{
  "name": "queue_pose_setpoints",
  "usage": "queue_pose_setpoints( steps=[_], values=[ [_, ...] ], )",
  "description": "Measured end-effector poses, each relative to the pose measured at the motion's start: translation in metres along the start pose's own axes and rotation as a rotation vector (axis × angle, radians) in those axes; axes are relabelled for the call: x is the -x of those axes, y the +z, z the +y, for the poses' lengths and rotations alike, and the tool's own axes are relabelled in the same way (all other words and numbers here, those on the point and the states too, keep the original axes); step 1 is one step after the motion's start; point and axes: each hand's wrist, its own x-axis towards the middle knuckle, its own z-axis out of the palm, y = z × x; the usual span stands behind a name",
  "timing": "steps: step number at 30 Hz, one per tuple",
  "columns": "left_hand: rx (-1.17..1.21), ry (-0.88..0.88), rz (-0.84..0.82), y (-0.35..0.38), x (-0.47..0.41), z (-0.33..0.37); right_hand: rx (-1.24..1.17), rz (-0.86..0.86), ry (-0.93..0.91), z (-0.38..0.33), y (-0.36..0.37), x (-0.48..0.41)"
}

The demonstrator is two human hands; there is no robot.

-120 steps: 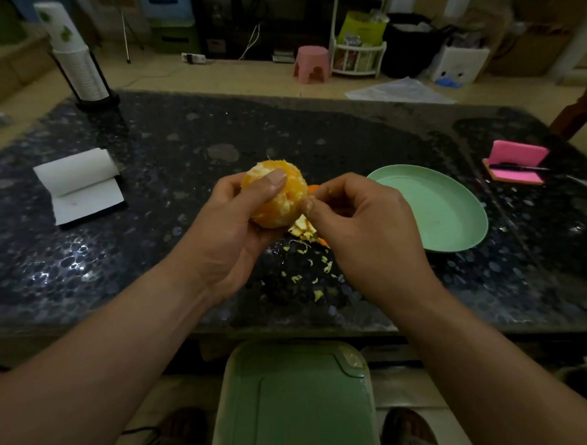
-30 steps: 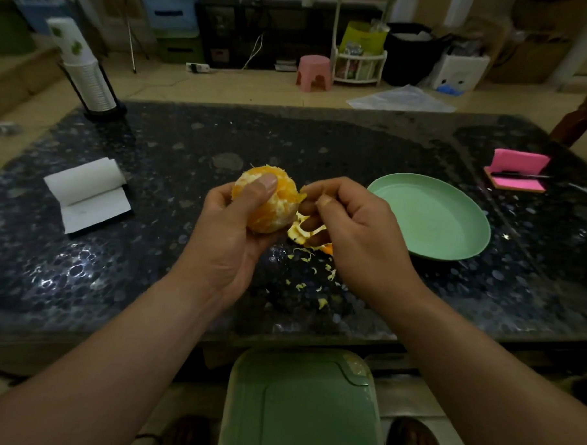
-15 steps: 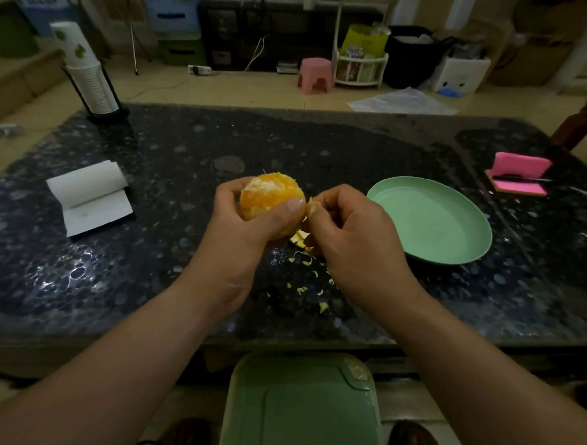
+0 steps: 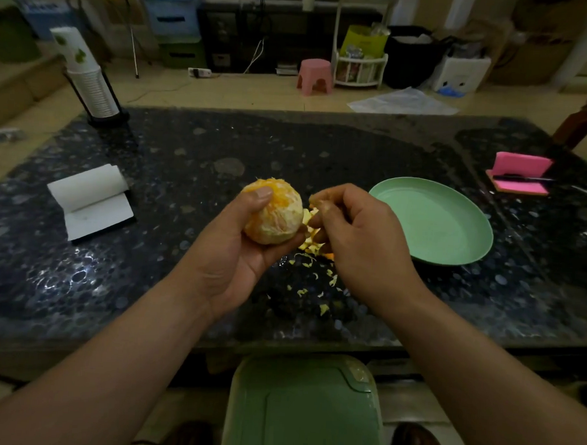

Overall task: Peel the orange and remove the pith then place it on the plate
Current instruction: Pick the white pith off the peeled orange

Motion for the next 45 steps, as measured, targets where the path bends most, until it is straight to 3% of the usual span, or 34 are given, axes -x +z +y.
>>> queue_pose_setpoints(
  steps=[3,8,14,23,31,39,45],
  values=[
    [-0.009,-0.024,0.017,0.000,0.000,0.000,0.041,0.015,0.001,0.003,-0.001,-0.003],
    [-0.045,-0.032,0.068,-0.005,-0.005,-0.004,0.305,-0.029,-0.016,0.010,0.003,-0.006],
    [-0.108,0.035,0.088,-0.011,-0.013,-0.009,0.215,-0.160,0.046,0.007,0.008,-0.003],
    [-0.339,0.179,0.122,-0.007,-0.013,-0.016,0.220,-0.153,0.028,0.005,0.007,-0.001],
    [-0.440,0.205,0.102,-0.009,-0.011,-0.022,0.252,-0.158,0.015,0.003,0.003,0.004],
    [-0.349,0.171,0.094,-0.003,-0.006,-0.021,0.271,-0.090,-0.053,0.002,0.005,0.009],
    [-0.255,0.141,0.086,-0.003,-0.006,-0.015,0.196,-0.168,-0.041,-0.001,0.000,0.010]
  ],
)
